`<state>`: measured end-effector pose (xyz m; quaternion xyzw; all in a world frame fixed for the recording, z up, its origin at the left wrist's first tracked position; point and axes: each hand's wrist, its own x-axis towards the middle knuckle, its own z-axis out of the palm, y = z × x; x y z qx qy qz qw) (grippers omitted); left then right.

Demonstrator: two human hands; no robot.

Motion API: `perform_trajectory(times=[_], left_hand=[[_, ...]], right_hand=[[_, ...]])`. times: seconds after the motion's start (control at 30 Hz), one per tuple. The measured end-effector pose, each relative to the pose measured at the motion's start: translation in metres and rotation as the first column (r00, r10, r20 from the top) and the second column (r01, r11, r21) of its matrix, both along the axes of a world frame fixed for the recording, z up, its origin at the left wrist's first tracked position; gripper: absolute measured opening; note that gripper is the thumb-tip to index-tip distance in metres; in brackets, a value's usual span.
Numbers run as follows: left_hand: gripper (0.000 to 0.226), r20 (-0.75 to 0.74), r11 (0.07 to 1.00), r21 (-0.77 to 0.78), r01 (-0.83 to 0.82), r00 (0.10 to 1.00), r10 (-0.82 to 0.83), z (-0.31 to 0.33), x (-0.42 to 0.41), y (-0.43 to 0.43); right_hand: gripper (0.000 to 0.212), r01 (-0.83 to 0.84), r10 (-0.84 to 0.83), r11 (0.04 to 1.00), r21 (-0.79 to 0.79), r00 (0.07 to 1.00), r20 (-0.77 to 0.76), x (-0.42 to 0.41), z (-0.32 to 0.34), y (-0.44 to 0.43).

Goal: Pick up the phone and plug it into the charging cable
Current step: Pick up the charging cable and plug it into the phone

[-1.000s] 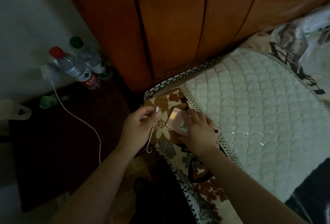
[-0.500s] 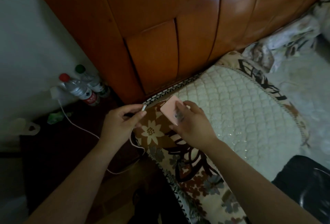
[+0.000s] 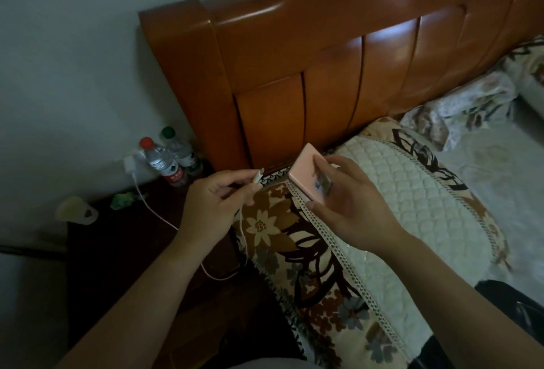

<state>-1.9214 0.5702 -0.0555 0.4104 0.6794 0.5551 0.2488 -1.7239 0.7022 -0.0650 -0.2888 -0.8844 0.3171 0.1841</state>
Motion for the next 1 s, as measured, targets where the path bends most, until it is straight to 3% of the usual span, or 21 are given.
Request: perform_trajectory(times=[0.27, 0.63, 0.77, 1.0], left_hand=[[0.021, 0.136, 0.990, -0.141, 0.022, 0.991, -0.002, -0.019, 0.008, -0.027], [0.019, 0.252, 0.989, -0.149, 0.005, 0.967, 0.033, -0.023, 0.036, -0.093], [0.022, 0.210, 0.994, -0.104, 0.021, 0.978, 0.001, -0.017, 0.039, -0.133], [0.038, -0.017, 0.994, -0.095, 0.055, 0.998, -0.057, -0.003, 0.031, -0.199]], right_hand=[[0.072, -0.019, 0.019, 0.998, -0.059, 1.000, 0.004, -0.001, -0.009, -0.026], [0.072, -0.039, 0.039, 0.999, 0.006, 0.999, 0.035, 0.002, -0.006, -0.097], [0.073, -0.025, 0.023, 0.999, 0.045, 0.999, 0.047, 0.009, -0.003, -0.135], [0.076, -0.111, 0.108, 0.992, 0.054, 0.992, 0.061, 0.026, 0.000, -0.199]])
